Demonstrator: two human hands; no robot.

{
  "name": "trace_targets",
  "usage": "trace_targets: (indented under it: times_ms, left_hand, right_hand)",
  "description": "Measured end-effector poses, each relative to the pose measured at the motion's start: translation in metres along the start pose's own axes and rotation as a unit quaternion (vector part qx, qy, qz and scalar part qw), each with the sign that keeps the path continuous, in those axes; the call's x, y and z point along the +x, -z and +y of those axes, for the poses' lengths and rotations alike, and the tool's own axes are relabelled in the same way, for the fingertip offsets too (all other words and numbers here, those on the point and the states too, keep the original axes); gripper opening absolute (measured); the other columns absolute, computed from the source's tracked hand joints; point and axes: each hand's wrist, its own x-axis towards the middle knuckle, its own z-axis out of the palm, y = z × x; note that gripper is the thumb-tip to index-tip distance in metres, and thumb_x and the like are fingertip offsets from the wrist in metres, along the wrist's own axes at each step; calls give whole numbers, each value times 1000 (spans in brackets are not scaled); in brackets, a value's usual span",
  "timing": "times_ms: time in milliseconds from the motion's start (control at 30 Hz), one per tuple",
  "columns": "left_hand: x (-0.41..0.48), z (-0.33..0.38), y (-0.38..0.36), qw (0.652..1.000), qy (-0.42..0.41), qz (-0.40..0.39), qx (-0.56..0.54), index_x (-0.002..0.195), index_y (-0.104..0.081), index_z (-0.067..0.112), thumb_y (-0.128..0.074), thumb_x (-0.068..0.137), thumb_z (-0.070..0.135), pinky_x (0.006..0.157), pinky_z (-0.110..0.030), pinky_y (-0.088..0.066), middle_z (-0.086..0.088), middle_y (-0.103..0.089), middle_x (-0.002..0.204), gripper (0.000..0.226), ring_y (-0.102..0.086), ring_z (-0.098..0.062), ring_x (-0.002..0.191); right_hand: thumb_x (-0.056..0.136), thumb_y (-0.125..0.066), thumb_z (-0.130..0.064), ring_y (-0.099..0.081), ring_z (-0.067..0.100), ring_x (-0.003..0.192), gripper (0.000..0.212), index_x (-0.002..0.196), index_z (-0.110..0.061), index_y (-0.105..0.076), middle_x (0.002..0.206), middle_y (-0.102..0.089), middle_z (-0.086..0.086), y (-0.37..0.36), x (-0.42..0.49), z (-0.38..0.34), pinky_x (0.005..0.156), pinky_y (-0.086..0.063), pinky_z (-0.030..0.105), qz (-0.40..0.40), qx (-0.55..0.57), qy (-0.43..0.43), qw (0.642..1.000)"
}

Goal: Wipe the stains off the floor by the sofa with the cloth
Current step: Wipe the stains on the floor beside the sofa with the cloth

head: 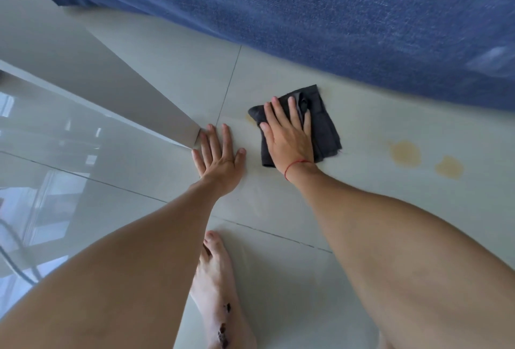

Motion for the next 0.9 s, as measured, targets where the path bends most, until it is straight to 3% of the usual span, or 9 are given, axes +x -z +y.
trace_targets:
  times_ms: [167, 233, 367, 567, 700, 900]
  left_hand:
    - [-1, 2, 3, 1000, 3, -8, -6, 147, 24, 32, -18, 98, 49, 115, -42, 19, 2, 35, 154, 66, 32, -16, 142]
    - [-2, 1, 4, 1000, -3, -14, -4, 147, 25, 31, -17, 99, 49, 116, -42, 19, 1, 36, 153, 66, 33, -17, 142]
    - [-4, -1, 3, 1000, -8, -7, -13, 148, 24, 31, -17, 99, 47, 116, -42, 19, 2, 36, 154, 66, 32, -16, 142]
    - [-2, -4, 2, 1000, -14, -14, -13, 148, 24, 31, -19, 98, 44, 115, -42, 20, 2, 36, 154, 67, 33, -16, 142]
    - [-4, -4, 4, 1000, -22, -18, -13, 148, 25, 27, -24, 95, 33, 116, -43, 19, 1, 34, 154, 73, 31, -16, 142]
    - [-11, -29, -2, 993, -78, 38, 79, 150, 18, 13, -20, 98, 50, 120, -36, 10, -2, 24, 158, 74, 21, -15, 146]
  right_hand:
    - [97, -25, -40, -32, 21, 142, 51, 141, -22, -44, 150, -41, -8, -3, -49, 14, 112, -29, 47, -33, -15, 98, 995]
    - [97, -27, -39, -36, 18, 140, 50, 140, -23, -45, 148, -43, -8, 2, -64, 44, 112, -29, 42, -40, -34, 131, 990]
    - [95, -22, -42, -28, 21, 143, 55, 142, -21, -42, 151, -38, -6, 18, -56, 92, 115, -24, 44, -9, -23, 54, 998]
    - [102, -25, -39, -8, 21, 148, 48, 148, -26, -27, 158, -20, -11, 10, -15, 51, 118, -6, 52, 13, -10, -100, 995]
    - [101, -25, -41, -7, 19, 148, 48, 148, -30, -27, 158, -18, -15, 1, 1, 15, 116, -3, 58, 7, 6, -86, 996]
    - [101, -31, -40, -10, 22, 148, 47, 146, -28, -32, 157, -24, -11, -7, 7, -19, 114, -5, 61, -7, 14, 15, 1000]
